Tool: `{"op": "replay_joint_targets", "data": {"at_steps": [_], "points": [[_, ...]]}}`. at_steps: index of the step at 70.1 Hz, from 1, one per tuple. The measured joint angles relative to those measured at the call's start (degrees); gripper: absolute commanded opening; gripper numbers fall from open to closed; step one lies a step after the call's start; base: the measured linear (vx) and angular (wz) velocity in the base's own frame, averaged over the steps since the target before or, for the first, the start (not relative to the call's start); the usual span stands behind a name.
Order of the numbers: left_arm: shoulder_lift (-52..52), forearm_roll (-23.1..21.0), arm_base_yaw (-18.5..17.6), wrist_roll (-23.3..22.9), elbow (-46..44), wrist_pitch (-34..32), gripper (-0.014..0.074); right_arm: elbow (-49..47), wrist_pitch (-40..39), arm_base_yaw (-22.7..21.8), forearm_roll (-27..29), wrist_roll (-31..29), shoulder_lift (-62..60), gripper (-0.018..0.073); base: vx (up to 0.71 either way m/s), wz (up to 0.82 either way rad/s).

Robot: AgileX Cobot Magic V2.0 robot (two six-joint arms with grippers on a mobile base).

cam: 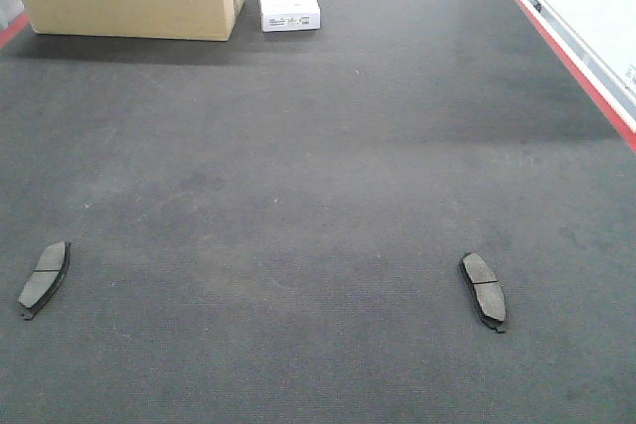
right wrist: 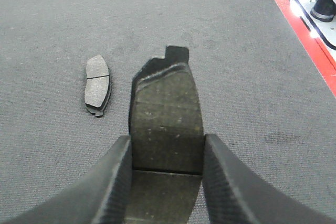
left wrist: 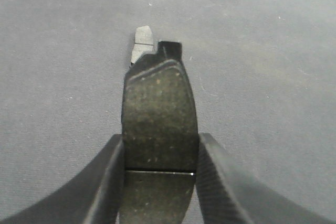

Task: Move and align brake pads A on conveyor
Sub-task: 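Drive up to the conveyor facing the two lying brake pads, then lower the left gripper's pad beside the brake pad nearest it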

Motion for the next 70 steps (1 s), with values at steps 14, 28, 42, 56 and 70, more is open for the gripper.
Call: {"op": "replay_joint_targets", "data": {"at_steps": [14,28,42,56,70], "points": [[0.00,0.67,0.00,0.00,0.00,-0.83,-0.0006,0.00,0.00,0.00,0.00,0.00,0.00,-0.0007,0.00,0.00],[0.00,0.71,0.00,0.00,0.00,-1.80,-0.0006,0.00,0.00,0.00,0.00,0.00,0.00,-0.0007,0.00,0.00],[2.65,0.63,0.00,2.14,0.00,-9.98,-0.0006,0.00,0.00,0.00,0.00,0.00,0.00,-0.0007,0.00,0.00],[17.46,-2.92,0.00,3.37,0.00,-17.90,-0.0006,0.00,0.00,0.00,0.00,0.00,0.00,-0.0007,0.00,0.00],[35.64,-6.61,0.00,6.93,-2.65,-22.68,-0.0006,0.00,0.00,0.00,0.00,0.00,0.00,-0.0007,0.00,0.00]]}}
